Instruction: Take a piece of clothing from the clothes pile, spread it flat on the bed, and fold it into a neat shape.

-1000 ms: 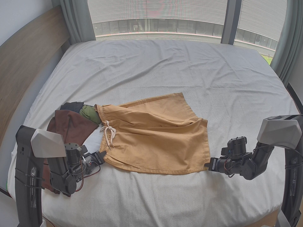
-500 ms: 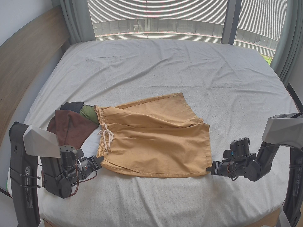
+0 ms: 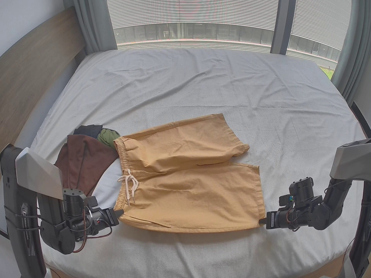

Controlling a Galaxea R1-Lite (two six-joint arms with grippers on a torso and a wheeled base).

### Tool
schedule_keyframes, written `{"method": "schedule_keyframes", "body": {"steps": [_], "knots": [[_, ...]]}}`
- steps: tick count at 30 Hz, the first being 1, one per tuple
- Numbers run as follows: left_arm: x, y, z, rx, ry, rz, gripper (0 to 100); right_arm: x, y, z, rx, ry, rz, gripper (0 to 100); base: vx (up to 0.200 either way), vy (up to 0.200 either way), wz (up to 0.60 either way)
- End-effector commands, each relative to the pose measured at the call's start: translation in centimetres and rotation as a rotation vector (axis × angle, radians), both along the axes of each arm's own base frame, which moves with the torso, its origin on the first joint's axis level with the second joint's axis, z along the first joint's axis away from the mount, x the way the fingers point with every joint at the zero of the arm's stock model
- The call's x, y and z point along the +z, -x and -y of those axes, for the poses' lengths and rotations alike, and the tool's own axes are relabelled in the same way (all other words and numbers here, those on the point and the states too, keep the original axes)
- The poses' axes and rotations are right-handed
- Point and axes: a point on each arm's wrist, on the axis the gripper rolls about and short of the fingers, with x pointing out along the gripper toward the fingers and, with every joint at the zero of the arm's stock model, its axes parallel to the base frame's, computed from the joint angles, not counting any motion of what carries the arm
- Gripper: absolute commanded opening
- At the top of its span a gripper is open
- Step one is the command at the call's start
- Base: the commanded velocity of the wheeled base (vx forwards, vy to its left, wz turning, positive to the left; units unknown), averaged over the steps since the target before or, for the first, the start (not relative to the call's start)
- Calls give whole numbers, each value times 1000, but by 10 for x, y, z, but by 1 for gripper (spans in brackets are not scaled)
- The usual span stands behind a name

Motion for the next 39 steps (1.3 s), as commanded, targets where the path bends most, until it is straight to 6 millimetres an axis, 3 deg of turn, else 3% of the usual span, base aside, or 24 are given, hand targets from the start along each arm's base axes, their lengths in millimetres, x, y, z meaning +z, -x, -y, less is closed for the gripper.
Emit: {"method": "schedule_keyframes", "body": {"steps": [1,21,31,39], "knots": [[2,10,-1,-8,-13,-21,0,4,9,1,11,7,-4,0,0,0,0],[0,47,-8,-68,-110,-119,0,13,33,3,44,21,-16,0,0,0,0],[12,27,-4,-55,-74,-12,0,29,15,-5,43,-32,168,0,0,0,0],[40,5,0,-18,-13,142,0,72,-12,-10,-7,-117,348,0,0,0,0]]}}
